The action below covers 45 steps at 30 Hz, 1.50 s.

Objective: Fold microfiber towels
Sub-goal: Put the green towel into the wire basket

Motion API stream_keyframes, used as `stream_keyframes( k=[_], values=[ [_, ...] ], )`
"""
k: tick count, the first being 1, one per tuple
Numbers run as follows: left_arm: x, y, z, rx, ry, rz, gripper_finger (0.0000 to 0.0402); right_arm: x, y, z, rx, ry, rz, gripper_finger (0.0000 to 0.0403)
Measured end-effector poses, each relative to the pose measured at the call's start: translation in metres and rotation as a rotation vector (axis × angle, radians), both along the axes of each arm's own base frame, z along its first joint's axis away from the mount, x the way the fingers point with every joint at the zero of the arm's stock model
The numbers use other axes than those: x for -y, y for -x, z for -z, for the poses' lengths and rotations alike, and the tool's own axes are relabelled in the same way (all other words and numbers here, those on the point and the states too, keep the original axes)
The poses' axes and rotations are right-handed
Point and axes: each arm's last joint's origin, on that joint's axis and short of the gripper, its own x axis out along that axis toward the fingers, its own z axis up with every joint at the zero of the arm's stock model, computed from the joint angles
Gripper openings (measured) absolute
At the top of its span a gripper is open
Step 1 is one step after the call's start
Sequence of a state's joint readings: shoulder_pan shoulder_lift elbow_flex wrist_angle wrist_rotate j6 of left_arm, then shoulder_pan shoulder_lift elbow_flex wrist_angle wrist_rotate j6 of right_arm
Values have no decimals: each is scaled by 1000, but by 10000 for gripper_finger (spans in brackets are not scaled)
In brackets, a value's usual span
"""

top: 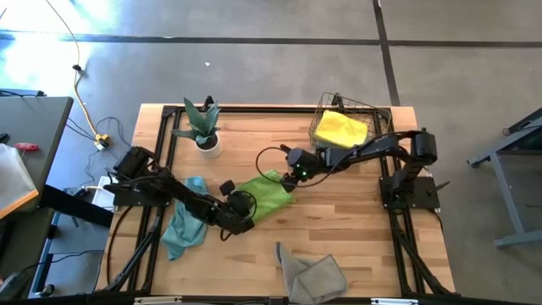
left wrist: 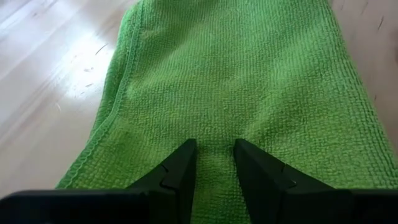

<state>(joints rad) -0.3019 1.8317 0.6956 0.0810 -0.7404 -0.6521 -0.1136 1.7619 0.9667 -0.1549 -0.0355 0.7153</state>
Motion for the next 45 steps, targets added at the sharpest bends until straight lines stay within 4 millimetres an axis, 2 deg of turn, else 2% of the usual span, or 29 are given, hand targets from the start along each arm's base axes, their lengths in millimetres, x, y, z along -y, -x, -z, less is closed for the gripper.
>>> stream_keyframes(
  k=[7, 12, 17, 20, 26, 33, 38, 41, 45],
  values=[
    [0, 0, 1, -20, -7, 20, 103, 7, -8, 25, -7, -92, -16, 251],
    [0, 0, 1, -25, -6, 23, 103, 8, -14, 31, 29, -155, -34, 251],
    [0, 1, 1, -26, -7, 22, 103, -1, -20, 30, 91, -168, -70, 242],
    [-1, 0, 1, -22, -15, 17, 103, -11, -23, 30, 119, -240, -124, 230],
    [-1, 1, 1, -22, -17, 16, 103, -29, -24, 33, 112, -258, -185, 202],
    [0, -2, 0, 10, -11, 15, 103, -36, -27, 37, 117, -169, -150, 140],
    [1, -2, -5, 24, 12, 36, 103, -34, -28, 39, 115, -140, -128, 61],
    [4, -1, -17, 62, 27, 53, 103, -32, -28, 39, 117, -102, -147, 13],
    [10, 1, -31, 88, 24, 92, 103, -31, -27, 39, 117, -92, -156, 14]
  ],
)
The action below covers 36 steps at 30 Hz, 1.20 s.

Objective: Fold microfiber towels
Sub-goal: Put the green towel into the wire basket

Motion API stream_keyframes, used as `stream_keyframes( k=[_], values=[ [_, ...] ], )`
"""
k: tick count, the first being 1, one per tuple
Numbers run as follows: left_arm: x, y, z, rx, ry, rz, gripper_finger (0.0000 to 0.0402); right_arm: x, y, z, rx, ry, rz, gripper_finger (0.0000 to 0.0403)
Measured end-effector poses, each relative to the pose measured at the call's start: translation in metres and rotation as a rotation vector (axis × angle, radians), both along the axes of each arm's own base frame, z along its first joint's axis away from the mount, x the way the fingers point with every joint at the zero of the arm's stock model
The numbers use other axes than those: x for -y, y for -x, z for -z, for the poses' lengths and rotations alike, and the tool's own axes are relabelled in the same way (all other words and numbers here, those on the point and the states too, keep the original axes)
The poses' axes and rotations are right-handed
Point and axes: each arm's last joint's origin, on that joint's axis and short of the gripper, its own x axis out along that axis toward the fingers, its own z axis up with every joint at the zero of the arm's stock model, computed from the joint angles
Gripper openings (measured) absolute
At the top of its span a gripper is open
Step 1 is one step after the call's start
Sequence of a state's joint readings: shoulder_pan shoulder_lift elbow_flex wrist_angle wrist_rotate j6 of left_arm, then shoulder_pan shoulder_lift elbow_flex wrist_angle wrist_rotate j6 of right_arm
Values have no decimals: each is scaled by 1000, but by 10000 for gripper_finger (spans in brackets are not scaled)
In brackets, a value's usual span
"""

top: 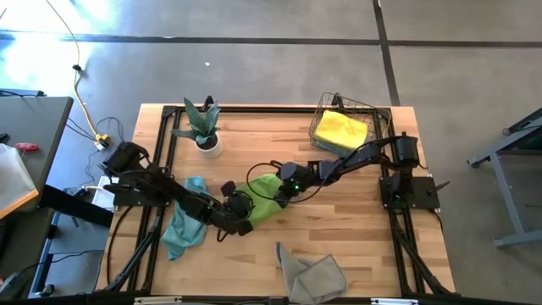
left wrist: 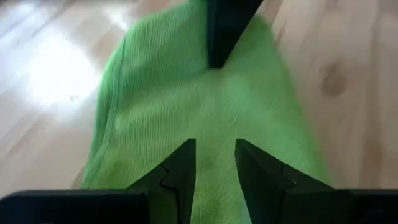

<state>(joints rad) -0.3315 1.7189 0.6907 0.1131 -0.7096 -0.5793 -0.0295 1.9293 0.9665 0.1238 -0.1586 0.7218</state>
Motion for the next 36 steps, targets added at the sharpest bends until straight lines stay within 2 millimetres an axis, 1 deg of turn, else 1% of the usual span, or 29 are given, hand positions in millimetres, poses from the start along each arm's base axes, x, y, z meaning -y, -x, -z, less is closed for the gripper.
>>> stream_keyframes(
  k=[4, 8, 11, 16, 20, 24, 28, 30, 32, 36],
  values=[
    [8, 4, -19, 55, 28, 43, 103, 5, 1, -4, 5, 22, -15, 4],
    [16, 11, -42, 123, 60, 89, 103, 16, 5, -17, 19, 36, -13, 2],
    [22, 19, -62, 172, 55, 142, 103, 30, 11, -31, 28, 44, 16, 2],
    [28, 31, -90, 262, 12, 176, 103, 62, 26, -62, 69, 54, 99, 1],
    [31, 39, -102, 285, -33, 207, 103, 93, 48, -91, 108, 7, 185, 1],
    [32, 43, -109, 297, -86, 205, 103, 125, 80, -120, 139, 23, 311, 0],
    [30, 44, -110, 284, -165, 177, 103, 155, 114, -148, 220, 67, 447, 0],
    [27, 44, -111, 279, -200, 154, 103, 168, 129, -159, 261, 94, 510, 0],
    [25, 43, -111, 272, -222, 137, 103, 178, 139, -168, 318, 128, 558, 0],
    [19, 40, -111, 269, -231, 111, 103, 199, 153, -181, 422, 229, 612, 0]
  ],
)
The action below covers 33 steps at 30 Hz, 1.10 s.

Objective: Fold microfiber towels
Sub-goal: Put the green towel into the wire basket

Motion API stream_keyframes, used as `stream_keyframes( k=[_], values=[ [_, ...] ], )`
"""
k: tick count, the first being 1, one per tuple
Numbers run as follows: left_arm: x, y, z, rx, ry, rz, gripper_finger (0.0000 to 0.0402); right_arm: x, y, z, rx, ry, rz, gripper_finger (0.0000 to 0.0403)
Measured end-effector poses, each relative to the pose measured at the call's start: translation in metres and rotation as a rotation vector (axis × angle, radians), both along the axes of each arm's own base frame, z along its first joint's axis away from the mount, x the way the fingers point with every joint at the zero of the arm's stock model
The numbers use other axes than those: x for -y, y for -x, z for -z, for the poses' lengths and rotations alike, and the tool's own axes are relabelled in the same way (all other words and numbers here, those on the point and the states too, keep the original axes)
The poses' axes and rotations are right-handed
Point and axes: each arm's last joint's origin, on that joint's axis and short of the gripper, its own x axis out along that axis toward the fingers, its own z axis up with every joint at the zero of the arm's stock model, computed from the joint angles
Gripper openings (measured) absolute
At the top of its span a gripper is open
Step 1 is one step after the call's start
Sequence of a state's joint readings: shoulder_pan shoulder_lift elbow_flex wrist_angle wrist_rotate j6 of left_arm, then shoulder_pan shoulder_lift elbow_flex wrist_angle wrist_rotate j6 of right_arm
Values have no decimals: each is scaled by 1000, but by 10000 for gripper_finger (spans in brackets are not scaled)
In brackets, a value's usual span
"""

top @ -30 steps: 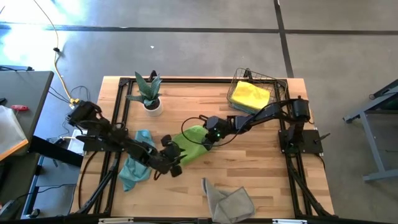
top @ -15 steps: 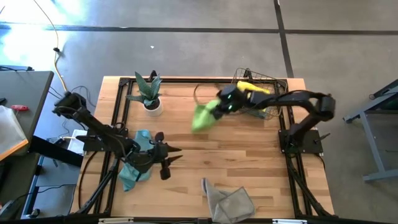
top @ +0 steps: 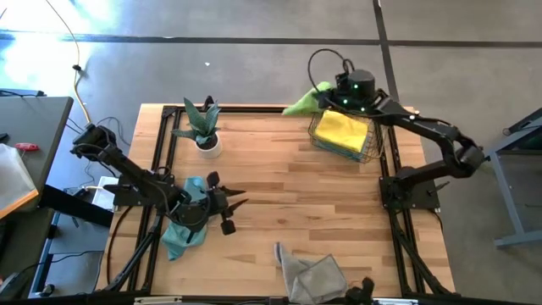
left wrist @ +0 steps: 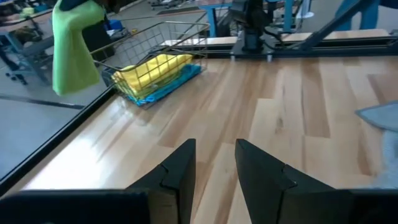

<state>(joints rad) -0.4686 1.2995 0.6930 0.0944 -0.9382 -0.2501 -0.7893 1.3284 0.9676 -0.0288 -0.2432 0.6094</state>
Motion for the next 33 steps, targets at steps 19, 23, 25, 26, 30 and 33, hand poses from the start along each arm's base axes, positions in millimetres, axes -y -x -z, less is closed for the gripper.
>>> stream_keyframes(
  k=[19, 23, 25, 26, 30, 33],
  values=[
    [-9, -2, 2, -30, -16, -28, 103, -31, 53, 32, -539, -331, -10, 0],
    [-9, -2, 2, -31, -15, -27, 103, -40, 65, 25, -611, -306, 36, 0],
    [-9, -2, 2, -32, -14, -26, 103, -43, 70, 25, -682, -289, 57, 0],
    [-9, -2, 2, -33, -14, -26, 103, -44, 72, 26, -723, -284, 71, 0],
    [-9, -2, 2, -33, -14, -26, 103, -44, 76, 31, -855, -260, 110, 0],
    [-9, -2, 2, -33, -14, -26, 103, -43, 75, 32, -868, -252, 108, 0]
  ],
)
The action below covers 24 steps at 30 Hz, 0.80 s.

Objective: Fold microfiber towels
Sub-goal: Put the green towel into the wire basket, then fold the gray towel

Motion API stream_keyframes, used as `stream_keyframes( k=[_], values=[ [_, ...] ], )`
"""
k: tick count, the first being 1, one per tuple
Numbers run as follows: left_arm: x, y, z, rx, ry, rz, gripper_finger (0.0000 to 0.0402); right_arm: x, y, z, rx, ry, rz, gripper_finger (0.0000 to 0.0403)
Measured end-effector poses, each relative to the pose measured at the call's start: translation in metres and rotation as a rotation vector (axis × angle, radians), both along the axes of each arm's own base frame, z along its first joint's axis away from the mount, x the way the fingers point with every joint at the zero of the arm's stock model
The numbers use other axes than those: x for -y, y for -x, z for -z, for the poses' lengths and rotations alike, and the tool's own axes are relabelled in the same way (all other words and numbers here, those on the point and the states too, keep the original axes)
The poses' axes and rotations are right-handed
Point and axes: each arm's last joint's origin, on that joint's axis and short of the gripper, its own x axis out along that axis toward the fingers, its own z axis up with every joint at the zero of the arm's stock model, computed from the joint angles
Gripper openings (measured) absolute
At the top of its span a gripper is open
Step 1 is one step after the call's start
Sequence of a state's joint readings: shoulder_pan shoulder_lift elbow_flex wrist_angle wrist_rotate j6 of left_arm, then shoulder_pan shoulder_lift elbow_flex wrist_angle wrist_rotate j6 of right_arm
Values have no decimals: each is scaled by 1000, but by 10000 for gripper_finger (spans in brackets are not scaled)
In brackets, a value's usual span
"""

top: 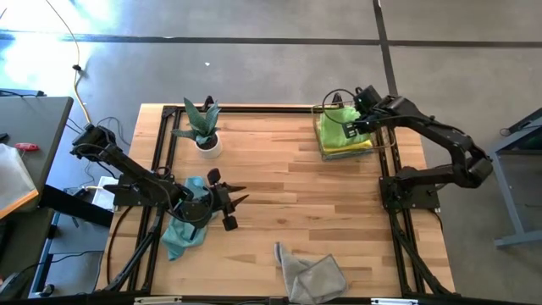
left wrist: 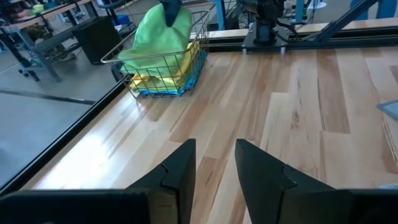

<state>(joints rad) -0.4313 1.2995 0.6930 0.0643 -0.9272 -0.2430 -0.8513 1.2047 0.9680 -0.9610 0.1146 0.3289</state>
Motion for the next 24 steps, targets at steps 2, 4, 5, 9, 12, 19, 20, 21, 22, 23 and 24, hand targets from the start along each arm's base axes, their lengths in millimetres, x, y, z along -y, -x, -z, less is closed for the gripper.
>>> stream_keyframes(
  k=[2, 4, 5, 9, 12, 19, 20, 21, 22, 23, 24],
  values=[
    [0, 0, 0, 0, 0, 0, 103, 0, 0, 0, -9, 9, -5, 0],
    [0, 0, 0, 0, 0, 0, 103, 1, 0, 0, -27, 31, -14, 0],
    [0, 0, 0, 0, 0, 0, 103, 2, 1, 0, -43, 41, -14, 0],
    [0, 0, 0, 0, 0, 0, 103, 3, 2, -1, -89, 78, -5, 0],
    [0, 0, 0, 0, 0, 0, 103, 3, 2, -1, -124, 91, -70, 5],
    [0, 0, 0, 0, 0, 0, 103, 3, 2, -1, -150, 106, -119, 91],
    [0, 0, 0, 0, 0, 0, 103, 3, 2, -1, -151, 112, -117, 108],
    [0, 0, 0, 0, 0, 0, 103, 4, 2, -2, -156, 116, -114, 125],
    [0, 0, 0, 0, 0, 0, 103, 3, 2, -4, -160, 114, -114, 140],
    [0, 0, 0, 0, 0, 0, 103, 4, 2, -8, -159, 117, -113, 154],
    [0, 0, 0, 0, 0, 0, 103, 4, 2, -14, -156, 130, -113, 167]
  ],
)
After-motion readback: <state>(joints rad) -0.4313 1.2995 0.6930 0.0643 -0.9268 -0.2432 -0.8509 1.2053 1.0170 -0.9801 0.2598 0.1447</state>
